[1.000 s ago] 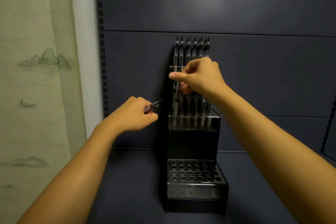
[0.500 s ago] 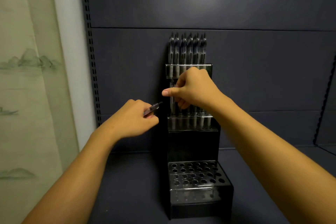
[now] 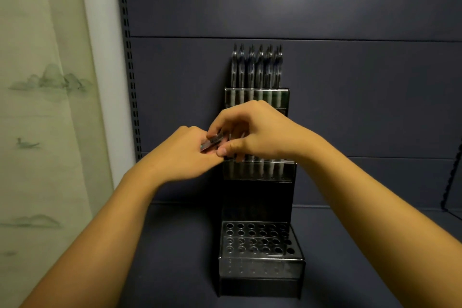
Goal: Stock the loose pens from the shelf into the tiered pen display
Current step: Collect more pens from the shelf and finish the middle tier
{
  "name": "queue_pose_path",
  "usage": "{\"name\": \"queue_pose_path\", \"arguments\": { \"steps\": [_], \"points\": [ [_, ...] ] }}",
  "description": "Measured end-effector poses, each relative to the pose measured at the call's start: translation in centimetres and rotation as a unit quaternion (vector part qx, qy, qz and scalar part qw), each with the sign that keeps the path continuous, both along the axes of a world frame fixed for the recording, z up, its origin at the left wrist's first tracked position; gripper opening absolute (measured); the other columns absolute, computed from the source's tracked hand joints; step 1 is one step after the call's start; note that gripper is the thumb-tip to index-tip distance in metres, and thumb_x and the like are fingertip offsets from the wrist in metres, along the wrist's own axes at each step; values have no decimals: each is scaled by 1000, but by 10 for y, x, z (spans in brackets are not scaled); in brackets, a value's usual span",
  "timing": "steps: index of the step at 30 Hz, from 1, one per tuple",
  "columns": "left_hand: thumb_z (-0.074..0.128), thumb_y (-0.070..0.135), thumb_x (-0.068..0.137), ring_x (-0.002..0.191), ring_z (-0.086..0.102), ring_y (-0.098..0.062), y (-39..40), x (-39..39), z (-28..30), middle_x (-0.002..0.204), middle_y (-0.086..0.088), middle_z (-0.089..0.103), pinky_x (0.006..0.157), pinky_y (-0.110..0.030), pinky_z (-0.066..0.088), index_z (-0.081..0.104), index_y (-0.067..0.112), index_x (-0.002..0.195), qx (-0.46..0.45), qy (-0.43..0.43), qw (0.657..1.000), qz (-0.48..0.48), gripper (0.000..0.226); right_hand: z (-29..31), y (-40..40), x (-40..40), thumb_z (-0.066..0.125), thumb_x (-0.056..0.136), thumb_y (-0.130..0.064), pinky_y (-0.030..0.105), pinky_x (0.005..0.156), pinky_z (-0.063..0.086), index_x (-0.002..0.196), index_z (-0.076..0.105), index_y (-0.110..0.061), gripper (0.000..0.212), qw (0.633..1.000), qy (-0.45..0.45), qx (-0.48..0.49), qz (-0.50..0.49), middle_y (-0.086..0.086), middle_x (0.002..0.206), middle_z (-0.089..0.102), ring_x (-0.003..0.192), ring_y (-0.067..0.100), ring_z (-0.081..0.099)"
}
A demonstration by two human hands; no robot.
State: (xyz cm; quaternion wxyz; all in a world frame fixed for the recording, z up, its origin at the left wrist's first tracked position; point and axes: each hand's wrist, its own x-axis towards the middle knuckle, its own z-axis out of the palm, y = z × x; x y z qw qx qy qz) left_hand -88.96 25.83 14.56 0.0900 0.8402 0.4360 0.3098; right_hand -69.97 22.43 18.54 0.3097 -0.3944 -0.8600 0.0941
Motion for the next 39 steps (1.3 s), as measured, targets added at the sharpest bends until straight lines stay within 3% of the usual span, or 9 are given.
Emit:
{"name": "queue_pose_path", "arguments": {
  "steps": [6, 10, 14, 18, 21, 25, 39],
  "points": [
    [66, 27, 88, 47, 41, -9, -11, -1, 11, 53, 3, 50, 51, -34, 34, 66, 13, 73, -19, -27, 999, -32, 21, 6, -2, 1, 71, 89, 6, 39, 68, 64, 103, 74, -3, 17, 992, 110, -35, 49, 22, 90, 73, 76, 27, 74],
    [67, 29, 91, 50, 41, -10, -5, -7, 19, 57, 3, 49, 54, -34, 33, 64, 6, 77, -20, -38, 997, -57, 27, 10, -6, 0, 71, 90, 4, 36, 66, 60, 100, 74, -3, 13, 985, 166, -15, 47, 15, 82, 71, 68, 21, 72],
    [69, 29, 92, 50, 40, -4, 4, -12, 13, 52, 11, 47, 57, -26, 36, 57, 17, 66, -28, -68, 995, -63, 31, 13, -7, 8, 67, 93, -1, 39, 68, 62, 94, 68, -1, 1, 940, 336, -19, 47, 14, 82, 70, 75, 30, 71],
    [70, 27, 92, 50, 34, -8, 13, -15, -1, 50, 9, 40, 54, -21, 33, 54, 15, 63, -27, -90, 992, -83, 35, 14, -9, 20, 65, 97, -6, 35, 67, 62, 91, 62, 2, 10, 892, 450, -34, 6, 21, 90, 72, 78, 31, 75],
    [69, 22, 93, 48, 31, -7, 15, -10, -8, 47, 11, 37, 50, -12, 32, 53, 13, 62, -22, -124, 988, -88, 36, 13, -8, 28, 67, 97, -9, 34, 64, 62, 87, 63, -2, 12, 900, 428, 16, -79, 15, 78, 70, 70, 27, 73],
    [67, 22, 92, 47, 31, -5, 16, -1, -13, 45, 12, 37, 53, -21, 32, 53, 15, 60, -23, -156, 984, -87, 36, 4, 0, 30, 72, 94, -13, 42, 71, 64, 89, 65, -8, 10, 922, 349, 50, -162, 11, 78, 70, 68, 24, 72],
    [66, 19, 93, 44, 32, -5, 9, -4, -18, 44, 11, 38, 56, -27, 35, 53, 16, 60, -12, -188, 980, -70, 35, 8, 3, 10, 75, 92, -21, 29, 64, 64, 92, 70, -2, 20, 954, 191, 35, -227, 11, 77, 75, 63, 16, 75]
  ]
}}
